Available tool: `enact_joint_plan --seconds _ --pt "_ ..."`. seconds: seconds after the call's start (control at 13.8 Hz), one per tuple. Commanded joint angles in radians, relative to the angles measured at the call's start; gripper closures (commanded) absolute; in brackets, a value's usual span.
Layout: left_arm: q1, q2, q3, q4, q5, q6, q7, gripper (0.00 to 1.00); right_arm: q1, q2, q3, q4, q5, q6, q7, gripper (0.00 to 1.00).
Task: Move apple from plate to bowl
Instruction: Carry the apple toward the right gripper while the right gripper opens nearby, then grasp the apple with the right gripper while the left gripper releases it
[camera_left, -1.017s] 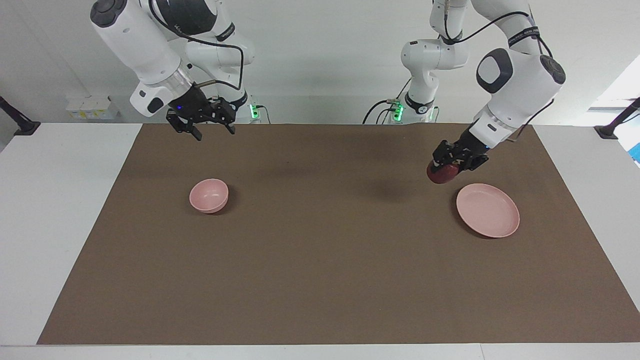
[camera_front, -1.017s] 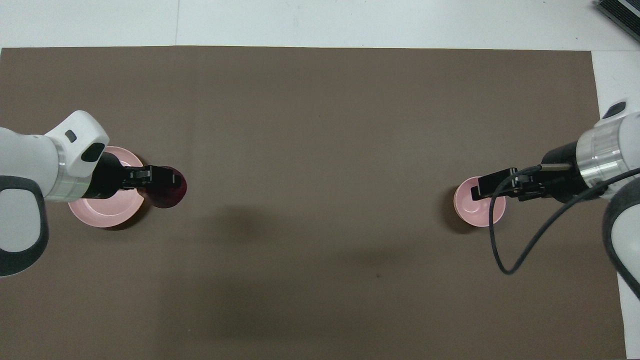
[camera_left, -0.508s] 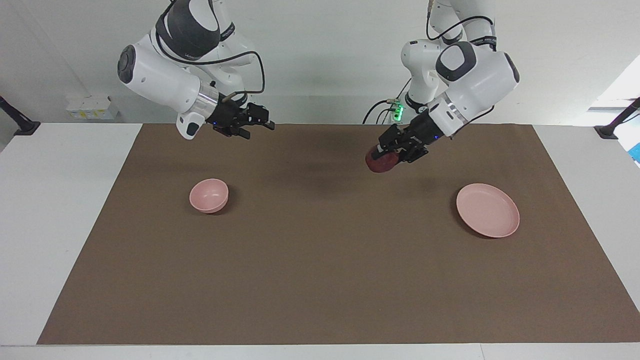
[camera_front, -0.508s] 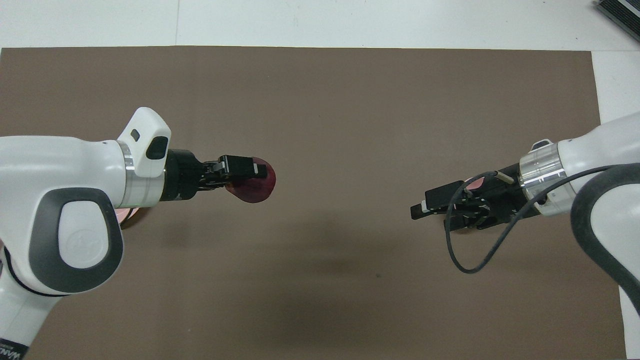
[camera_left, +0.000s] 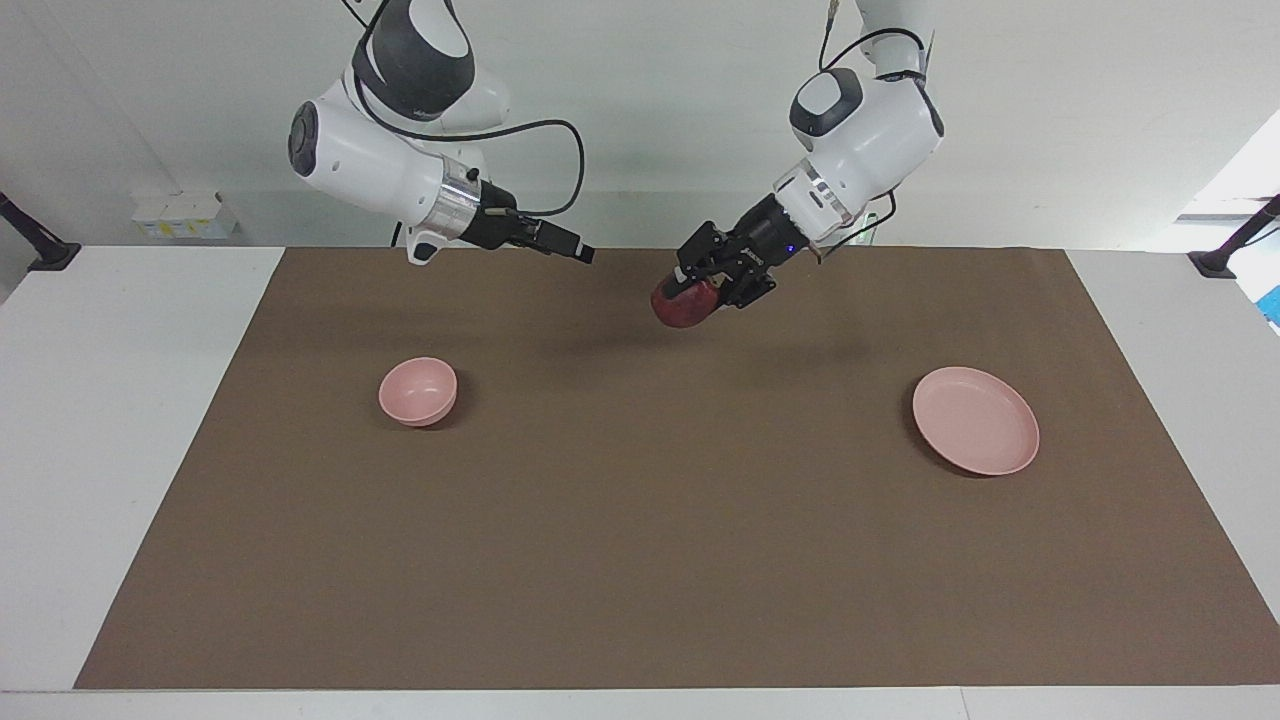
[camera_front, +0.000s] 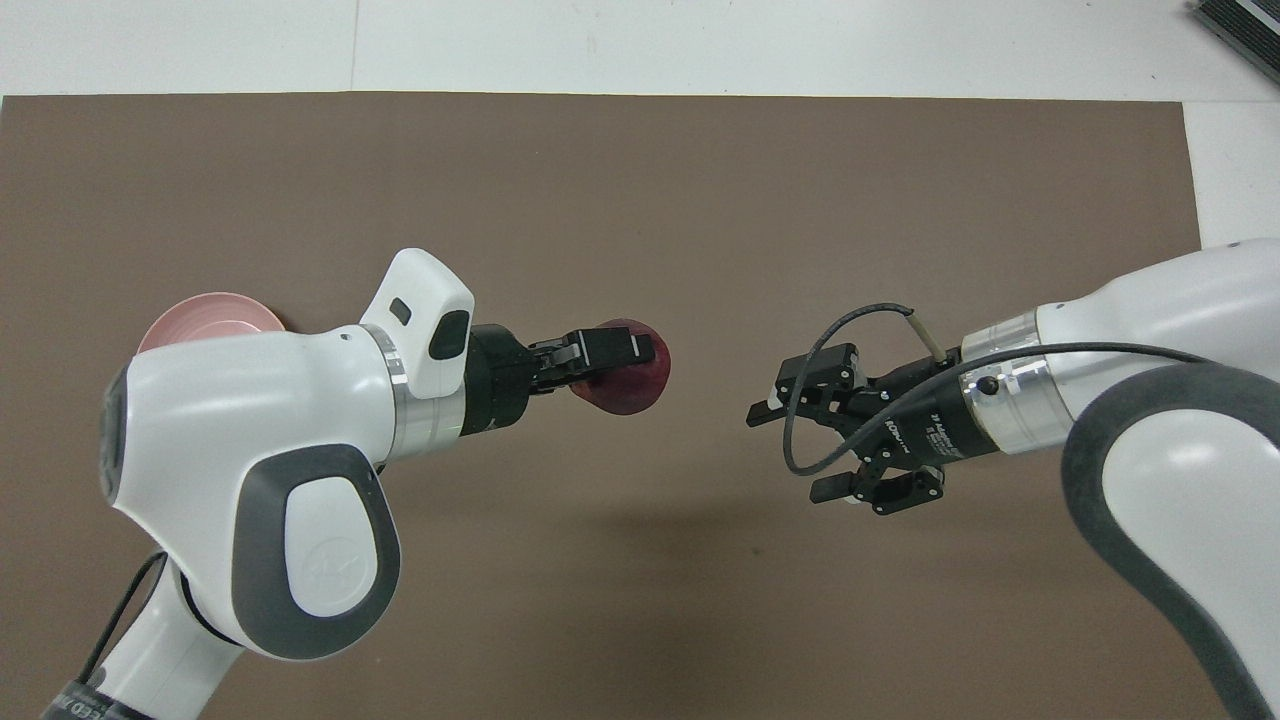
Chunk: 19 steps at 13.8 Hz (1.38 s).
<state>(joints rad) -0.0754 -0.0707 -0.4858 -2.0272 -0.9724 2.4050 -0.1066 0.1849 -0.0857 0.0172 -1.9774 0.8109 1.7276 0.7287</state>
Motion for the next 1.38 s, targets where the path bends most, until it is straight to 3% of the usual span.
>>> enact_joint_plan --seconds 0.0,0.44,1.31 --pt "-0.006 -0.012 -0.025 0.001 -0.023 0.023 -0.030 1.00 0.019 -0.029 0.000 -0.037 0.030 0.062 0.177 0.00" --pt "-0.055 -0.037 -0.033 -0.019 -0.022 0.022 -0.051 1.00 0.022 -0.022 0.000 -0.038 0.030 0.190 0.461 0.00" --pt "-0.076 -0.037 -0.034 -0.019 -0.009 0.051 -0.050 1.00 0.166 -0.006 0.001 -0.049 0.019 0.371 0.618 0.00"
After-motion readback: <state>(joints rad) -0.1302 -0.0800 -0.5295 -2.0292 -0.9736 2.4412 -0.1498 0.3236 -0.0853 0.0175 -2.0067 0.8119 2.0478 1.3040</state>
